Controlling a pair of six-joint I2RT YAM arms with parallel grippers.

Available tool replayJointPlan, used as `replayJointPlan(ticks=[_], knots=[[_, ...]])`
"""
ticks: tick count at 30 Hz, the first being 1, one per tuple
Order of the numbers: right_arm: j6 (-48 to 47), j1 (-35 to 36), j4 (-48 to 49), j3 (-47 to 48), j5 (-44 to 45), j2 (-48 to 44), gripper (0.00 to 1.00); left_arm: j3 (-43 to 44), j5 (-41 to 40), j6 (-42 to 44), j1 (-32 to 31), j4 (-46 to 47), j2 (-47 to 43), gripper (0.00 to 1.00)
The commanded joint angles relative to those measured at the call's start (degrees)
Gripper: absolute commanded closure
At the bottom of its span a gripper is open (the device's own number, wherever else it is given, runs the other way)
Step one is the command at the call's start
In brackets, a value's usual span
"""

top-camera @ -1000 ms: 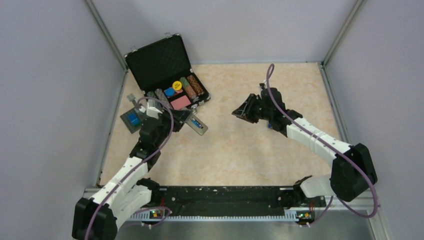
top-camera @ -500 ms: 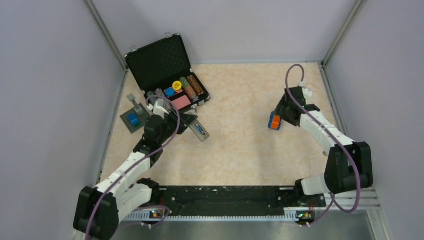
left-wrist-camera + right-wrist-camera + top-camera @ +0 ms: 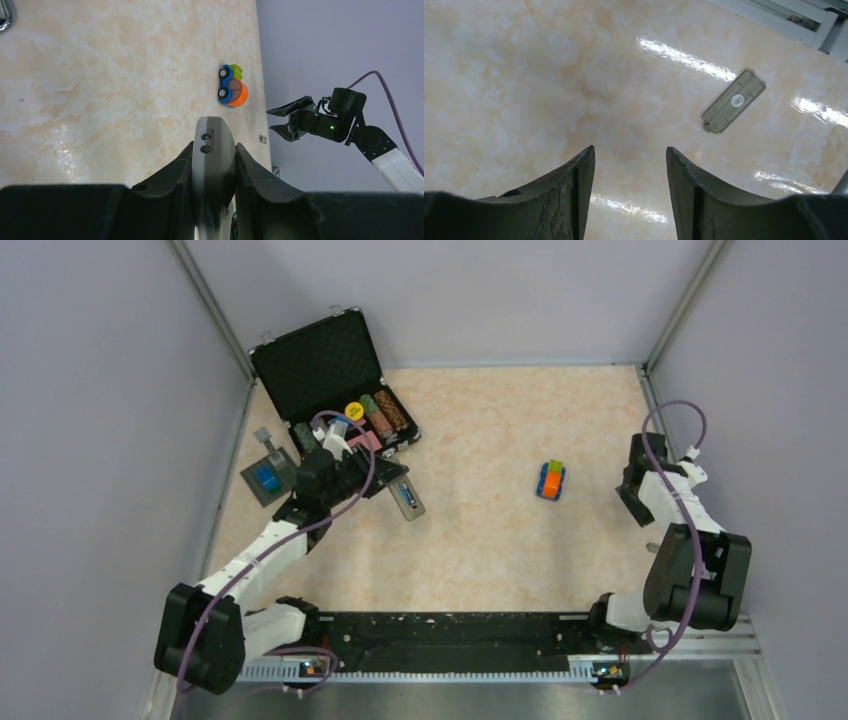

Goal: Load the batteries into the remote control
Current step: Pick up the battery cover at the center of the board.

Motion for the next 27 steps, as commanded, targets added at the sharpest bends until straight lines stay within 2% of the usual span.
replayJointPlan(ticks=[1, 6, 9, 17, 23, 27], knots=[[3.4, -0.2, -4.9, 0.5, 6.0, 0.0, 0.47, 2.1, 2.7, 1.5, 0.4, 0.9, 0.2, 1.0], [1.9, -3.0, -5.3, -1.3, 6.5, -0.6, 0.35, 1.9, 2.9, 1.6, 0.9, 0.4, 0.0, 1.0], [0.3, -4.6, -4.1, -2.7, 6.3, -1.3, 0.34, 1.9, 3.1, 1.7, 1.4, 0.4, 0.2, 1.0], [-7.8, -10.5, 3.4, -6.4, -0.7, -2.0, 0.47, 1.7, 3.3, 1.6, 2.5, 0.7, 0.1, 1.0], [-9.0, -11.9, 5.1, -7.8, -4.7, -1.9, 0.61, 1.2, 2.9, 1.3, 3.1, 1.2, -0.1, 1.0], [-8.9, -13.0, 5.5, -8.5, -7.0, -1.8, 0.63, 1.1, 3.0, 1.2, 3.4, 1.5, 0.1, 1.0]])
